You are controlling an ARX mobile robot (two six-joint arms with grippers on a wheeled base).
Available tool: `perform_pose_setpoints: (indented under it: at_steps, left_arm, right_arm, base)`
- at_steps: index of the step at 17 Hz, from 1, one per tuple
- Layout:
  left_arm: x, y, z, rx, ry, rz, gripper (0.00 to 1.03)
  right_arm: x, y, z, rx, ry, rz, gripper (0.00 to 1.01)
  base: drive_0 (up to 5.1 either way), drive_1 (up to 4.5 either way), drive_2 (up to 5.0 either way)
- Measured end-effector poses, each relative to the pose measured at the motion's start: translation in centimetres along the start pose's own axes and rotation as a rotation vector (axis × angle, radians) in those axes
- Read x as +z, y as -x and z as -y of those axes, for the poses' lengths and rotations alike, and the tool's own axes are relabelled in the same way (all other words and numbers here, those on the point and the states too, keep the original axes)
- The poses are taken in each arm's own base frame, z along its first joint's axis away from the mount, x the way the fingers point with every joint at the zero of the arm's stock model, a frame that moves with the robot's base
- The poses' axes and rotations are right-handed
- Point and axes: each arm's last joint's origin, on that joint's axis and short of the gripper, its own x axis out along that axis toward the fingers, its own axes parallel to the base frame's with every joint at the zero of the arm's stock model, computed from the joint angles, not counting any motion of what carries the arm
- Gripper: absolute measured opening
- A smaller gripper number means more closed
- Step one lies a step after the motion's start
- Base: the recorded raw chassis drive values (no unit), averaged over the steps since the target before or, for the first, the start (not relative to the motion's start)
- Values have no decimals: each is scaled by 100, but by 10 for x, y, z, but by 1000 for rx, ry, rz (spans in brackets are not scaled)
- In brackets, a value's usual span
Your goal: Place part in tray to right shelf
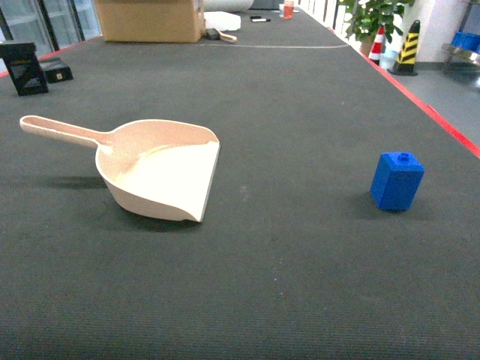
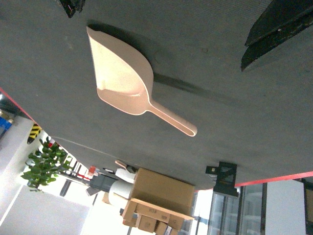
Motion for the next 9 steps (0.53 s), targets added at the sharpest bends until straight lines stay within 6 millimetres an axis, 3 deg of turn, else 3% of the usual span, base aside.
perform_pose_setpoints:
  at_steps: [9]
  left_arm:
    - [0, 0, 0, 0, 0, 0, 98]
  right_arm:
    - [0, 0, 0, 0, 0, 0, 98]
  base:
    - [0, 0, 0]
